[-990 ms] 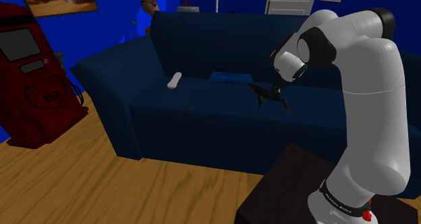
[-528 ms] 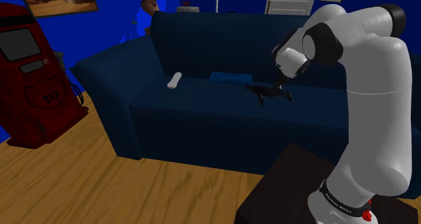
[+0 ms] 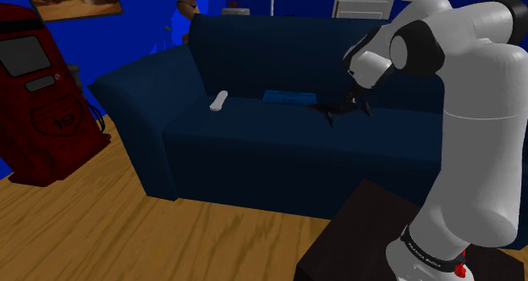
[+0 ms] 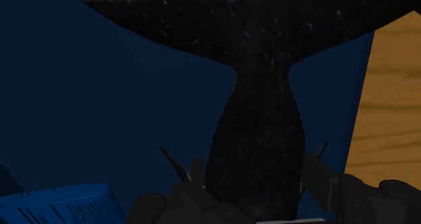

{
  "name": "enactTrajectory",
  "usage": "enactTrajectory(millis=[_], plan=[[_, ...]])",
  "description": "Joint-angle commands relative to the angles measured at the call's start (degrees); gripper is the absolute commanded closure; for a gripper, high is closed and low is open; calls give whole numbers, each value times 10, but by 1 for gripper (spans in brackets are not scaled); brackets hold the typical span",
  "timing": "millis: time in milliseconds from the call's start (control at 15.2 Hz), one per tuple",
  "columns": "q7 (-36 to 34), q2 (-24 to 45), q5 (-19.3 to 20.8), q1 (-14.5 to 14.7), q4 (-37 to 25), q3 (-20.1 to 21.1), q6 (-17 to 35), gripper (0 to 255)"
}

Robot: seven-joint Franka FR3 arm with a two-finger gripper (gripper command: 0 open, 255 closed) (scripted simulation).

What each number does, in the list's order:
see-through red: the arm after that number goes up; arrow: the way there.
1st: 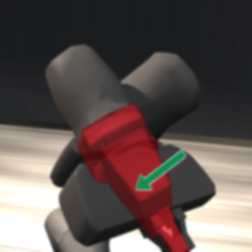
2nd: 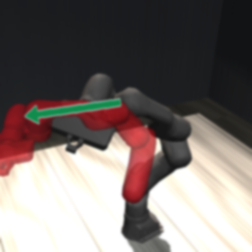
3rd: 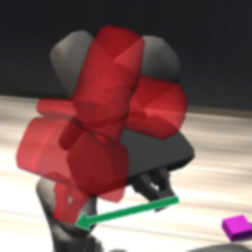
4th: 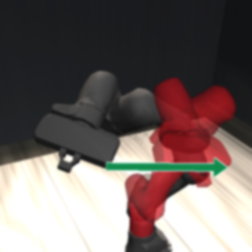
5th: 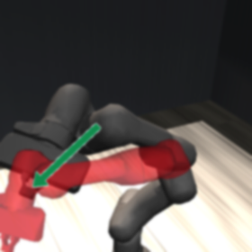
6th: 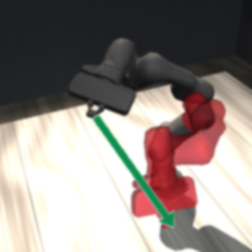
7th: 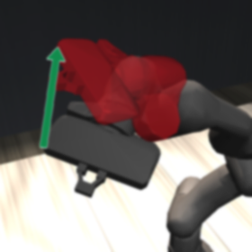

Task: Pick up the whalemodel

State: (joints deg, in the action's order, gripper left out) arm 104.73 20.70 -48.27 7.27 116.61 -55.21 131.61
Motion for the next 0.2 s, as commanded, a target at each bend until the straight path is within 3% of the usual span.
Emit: enactTrajectory(millis=[0, 132], plan=[[-11, -13, 17, 9, 0, -11, -5, 255], [-12, -14, 18, 10, 0, -11, -5, 255]])
